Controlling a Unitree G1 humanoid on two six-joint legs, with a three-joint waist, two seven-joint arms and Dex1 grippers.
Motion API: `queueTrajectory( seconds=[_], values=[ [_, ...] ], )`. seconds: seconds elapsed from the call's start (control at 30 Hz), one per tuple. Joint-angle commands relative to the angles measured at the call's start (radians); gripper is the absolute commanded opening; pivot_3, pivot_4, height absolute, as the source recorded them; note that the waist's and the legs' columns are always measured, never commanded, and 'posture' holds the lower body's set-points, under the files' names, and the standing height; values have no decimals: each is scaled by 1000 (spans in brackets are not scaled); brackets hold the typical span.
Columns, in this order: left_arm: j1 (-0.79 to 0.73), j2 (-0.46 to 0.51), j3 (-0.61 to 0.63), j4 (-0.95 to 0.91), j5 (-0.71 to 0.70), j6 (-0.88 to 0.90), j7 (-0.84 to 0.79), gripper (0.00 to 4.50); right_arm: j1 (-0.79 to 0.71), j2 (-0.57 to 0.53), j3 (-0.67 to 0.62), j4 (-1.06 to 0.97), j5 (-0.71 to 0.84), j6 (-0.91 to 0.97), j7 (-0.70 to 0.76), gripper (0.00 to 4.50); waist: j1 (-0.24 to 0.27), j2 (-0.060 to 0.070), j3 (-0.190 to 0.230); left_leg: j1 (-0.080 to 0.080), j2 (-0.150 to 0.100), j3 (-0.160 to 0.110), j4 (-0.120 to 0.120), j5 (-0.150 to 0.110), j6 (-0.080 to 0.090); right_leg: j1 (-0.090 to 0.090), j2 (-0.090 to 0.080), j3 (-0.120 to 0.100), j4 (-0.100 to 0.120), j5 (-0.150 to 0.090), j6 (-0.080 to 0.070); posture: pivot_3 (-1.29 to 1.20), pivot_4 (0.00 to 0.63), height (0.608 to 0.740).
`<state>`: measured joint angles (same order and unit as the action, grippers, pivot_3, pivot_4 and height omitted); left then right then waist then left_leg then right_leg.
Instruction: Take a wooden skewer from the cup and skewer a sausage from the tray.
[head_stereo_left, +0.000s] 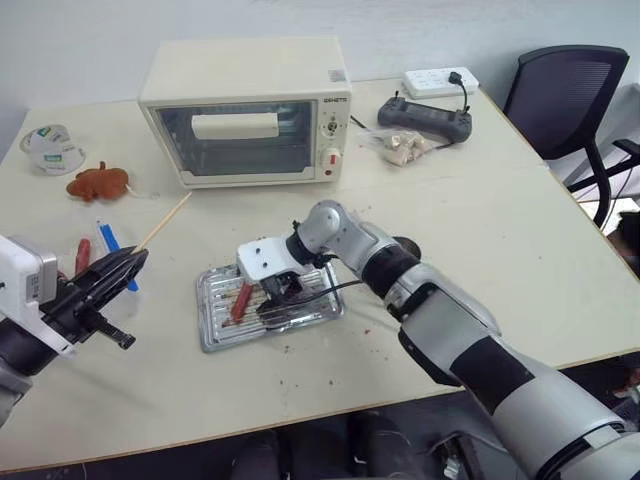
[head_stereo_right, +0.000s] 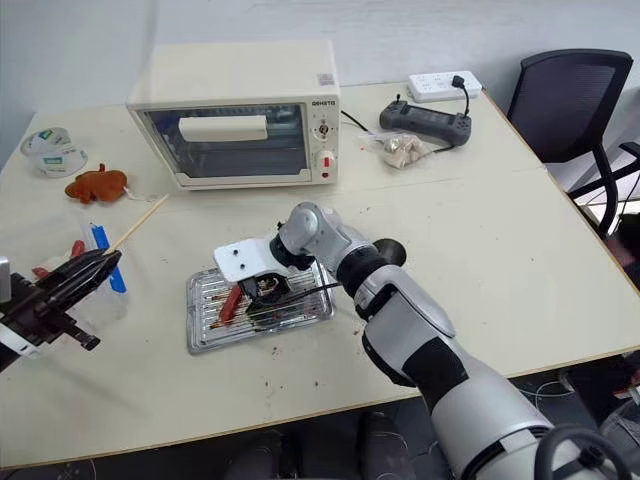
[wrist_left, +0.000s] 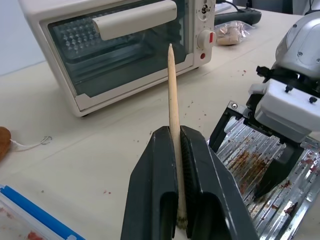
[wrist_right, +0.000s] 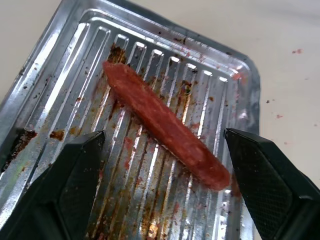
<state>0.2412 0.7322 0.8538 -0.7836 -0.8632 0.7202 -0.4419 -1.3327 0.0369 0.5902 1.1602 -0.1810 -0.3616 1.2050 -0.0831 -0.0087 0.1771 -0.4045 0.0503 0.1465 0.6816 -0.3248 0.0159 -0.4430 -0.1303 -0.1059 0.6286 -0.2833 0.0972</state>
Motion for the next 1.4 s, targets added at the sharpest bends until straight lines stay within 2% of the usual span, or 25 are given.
queueTrajectory(
  seconds=[0.03, 0.1, 0.23, 0.73, 0.83, 0.9, 1.4],
  values=[
    [-7, 17, 19, -18, -18, -17, 11, 0, -5, 20, -33, 16, -22, -9, -12, 3764, 0, 0, 0, 0, 0, 0, 0, 0, 0, 0, 0, 0, 0, 0, 0, 0, 150, 740],
    [-9, 20, 19, -16, -19, -18, 13, 0, -5, 20, -43, 24, -32, -6, -12, 3418, -1, 0, 0, 0, 0, 0, 0, 0, 0, 0, 0, 1, 0, 0, 0, 0, 150, 740],
    [-15, 25, 13, -9, -15, -20, 14, 0, -1, 15, -62, 29, -46, 1, 0, 2103, -1, 0, 0, 0, 0, 0, 0, 0, 0, 0, 0, 1, 0, 0, 0, 0, 150, 740],
    [-49, 40, -21, 15, 2, -25, 12, 0, 0, 34, -119, 37, -65, 112, 27, 2103, -1, 0, 0, 0, 0, 0, 0, 0, -1, 0, 1, 1, 1, 0, 0, 0, 150, 740],
    [-48, 39, -23, 14, 3, -26, 11, 0, 0, 34, -127, 37, -71, 128, 28, 1492, -1, 0, 0, 0, 0, 0, 0, 0, -1, 0, 1, 1, 1, 0, 0, 0, 150, 740],
    [-46, 39, -23, 14, 4, -26, 11, 0, 3, 33, -131, 34, -77, 130, 31, 878, -1, 0, 0, 0, 0, 0, 0, 0, -1, 0, 1, 1, 1, 0, 0, 0, 150, 740],
    [-92, 54, -94, 63, 35, -52, -9, 0, 25, 7, -154, -12, -67, 159, 100, 878, 0, 0, 0, 1, -1, 0, 0, 0, -1, 0, 3, 1, 2, 0, 0, 0, 150, 740]
  ],
)
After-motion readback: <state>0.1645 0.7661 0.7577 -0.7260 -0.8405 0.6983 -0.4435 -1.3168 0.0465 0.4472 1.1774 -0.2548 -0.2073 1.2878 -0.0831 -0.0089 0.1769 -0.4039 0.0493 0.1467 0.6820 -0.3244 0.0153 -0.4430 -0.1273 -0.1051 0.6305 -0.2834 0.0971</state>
